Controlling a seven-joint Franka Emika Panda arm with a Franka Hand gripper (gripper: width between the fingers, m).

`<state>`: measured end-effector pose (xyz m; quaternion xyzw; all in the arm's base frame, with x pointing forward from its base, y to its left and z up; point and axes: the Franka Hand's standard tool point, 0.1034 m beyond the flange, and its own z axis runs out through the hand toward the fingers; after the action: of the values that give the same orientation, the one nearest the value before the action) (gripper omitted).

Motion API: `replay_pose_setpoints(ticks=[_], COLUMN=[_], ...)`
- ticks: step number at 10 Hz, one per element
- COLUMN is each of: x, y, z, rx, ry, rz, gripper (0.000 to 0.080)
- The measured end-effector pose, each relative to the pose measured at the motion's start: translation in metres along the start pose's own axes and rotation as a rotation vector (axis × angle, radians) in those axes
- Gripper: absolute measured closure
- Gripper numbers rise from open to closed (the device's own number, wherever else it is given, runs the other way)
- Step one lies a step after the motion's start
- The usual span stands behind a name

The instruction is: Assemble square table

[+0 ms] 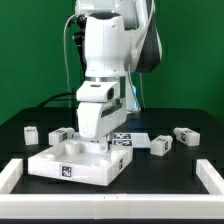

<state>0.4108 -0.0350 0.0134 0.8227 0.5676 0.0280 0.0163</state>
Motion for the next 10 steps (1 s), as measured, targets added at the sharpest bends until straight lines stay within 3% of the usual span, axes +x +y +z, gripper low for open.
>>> replay_pose_setpoints(ticks=[4, 5, 6, 7, 8, 10], x=[0.001, 0.014, 0.033, 0.062, 0.079, 0.074], y=[0.001, 0.011, 0.02, 0.022, 0.02, 0.021], z=[0.0, -0.003, -0.003, -0.001, 0.003, 0.003], rx=[0.003, 0.008, -0.011, -0.024, -0.035, -0.034], ry=[-0.001, -0.003, 0.005, 0.01, 0.014, 0.009], rz=[-0.01, -0.083, -0.145, -0.222, -0.252, -0.247], gripper=[0.074, 0.0739, 0.0739, 0.0739, 0.0739, 0.0739])
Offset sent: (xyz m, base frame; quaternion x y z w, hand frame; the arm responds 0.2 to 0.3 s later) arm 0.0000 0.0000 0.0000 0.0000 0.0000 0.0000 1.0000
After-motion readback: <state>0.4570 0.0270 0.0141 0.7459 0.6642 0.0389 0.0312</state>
